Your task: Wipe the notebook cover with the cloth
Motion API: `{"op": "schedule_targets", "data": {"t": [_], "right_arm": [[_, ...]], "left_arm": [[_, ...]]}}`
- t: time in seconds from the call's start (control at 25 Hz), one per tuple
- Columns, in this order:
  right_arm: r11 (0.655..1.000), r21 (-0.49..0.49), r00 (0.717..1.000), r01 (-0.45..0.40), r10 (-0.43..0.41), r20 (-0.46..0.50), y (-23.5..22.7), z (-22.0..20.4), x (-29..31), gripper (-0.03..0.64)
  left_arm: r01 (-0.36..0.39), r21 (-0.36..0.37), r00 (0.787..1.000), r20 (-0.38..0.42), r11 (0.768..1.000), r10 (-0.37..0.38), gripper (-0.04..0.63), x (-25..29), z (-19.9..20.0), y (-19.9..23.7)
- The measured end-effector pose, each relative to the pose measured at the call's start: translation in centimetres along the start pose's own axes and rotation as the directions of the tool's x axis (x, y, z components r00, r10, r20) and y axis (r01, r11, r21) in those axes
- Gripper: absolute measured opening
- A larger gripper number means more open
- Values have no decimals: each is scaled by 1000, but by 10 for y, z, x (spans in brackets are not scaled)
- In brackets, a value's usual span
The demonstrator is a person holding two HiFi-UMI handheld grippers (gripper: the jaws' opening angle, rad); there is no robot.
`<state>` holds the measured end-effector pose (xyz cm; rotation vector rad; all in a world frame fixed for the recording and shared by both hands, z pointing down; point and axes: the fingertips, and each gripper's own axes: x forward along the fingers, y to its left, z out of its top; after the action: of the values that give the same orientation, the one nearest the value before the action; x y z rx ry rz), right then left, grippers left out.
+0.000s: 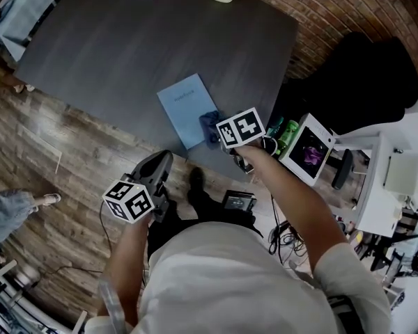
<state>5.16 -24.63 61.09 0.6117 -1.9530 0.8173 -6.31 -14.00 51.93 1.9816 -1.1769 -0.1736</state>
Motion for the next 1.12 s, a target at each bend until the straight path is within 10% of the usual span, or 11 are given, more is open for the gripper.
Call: {"op": "schedule_targets", "data": {"t": [1.12], "right_arm": [[905, -360, 973, 227, -229, 38, -32, 19, -59, 106]], "left_arm": [[-34, 27, 993, 118, 999, 31, 9, -40, -23, -37]]}}
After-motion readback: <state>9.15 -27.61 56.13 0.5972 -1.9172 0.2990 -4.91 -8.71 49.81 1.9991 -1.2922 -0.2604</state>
